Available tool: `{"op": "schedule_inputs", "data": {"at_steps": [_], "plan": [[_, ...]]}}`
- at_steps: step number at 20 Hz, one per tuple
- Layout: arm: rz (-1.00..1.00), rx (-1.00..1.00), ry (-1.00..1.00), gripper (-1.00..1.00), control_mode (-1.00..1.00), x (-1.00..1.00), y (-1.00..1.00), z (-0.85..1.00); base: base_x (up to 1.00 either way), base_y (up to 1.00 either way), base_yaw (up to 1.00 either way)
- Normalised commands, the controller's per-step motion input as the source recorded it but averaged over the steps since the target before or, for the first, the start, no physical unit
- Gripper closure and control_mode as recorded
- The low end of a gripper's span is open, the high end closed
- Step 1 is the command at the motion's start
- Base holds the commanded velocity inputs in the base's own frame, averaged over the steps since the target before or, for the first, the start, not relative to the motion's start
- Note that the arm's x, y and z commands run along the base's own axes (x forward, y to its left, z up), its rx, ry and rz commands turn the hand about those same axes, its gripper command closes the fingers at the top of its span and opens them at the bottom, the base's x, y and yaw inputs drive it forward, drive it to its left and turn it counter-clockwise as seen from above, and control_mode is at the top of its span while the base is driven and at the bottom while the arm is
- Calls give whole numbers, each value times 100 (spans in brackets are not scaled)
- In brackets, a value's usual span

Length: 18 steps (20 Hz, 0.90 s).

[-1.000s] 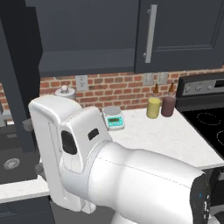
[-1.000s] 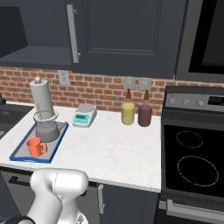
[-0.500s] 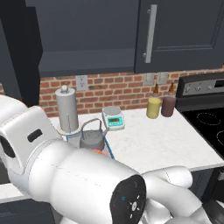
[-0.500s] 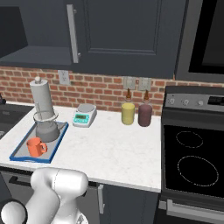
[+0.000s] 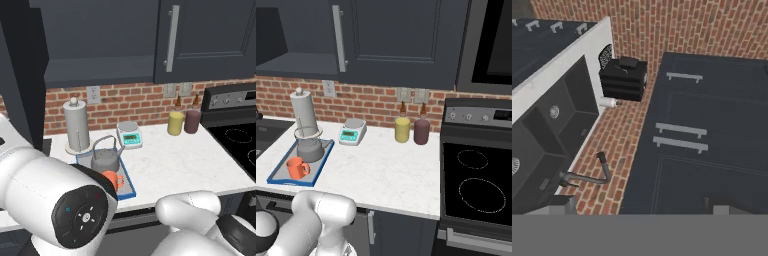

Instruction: Pick the kettle from the counter and place it on the tray. Then pick the mug from the cabinet and place it on the tray. Then close the cabinet doors.

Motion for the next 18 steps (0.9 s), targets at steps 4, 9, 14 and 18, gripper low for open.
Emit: {"op": "schedule_inputs", "data": {"at_steps": [4,9,14,18], "plan": [[-6,0,0,-100,-100,30,20,-15,0,0,0],[-1,0,0,-100,-100,29,16,-18,0,0,0],[0,3,0,-100,-100,42,2,-18,0,0,0],[0,0,0,-100,-100,46,0,-23,0,0,0]]}}
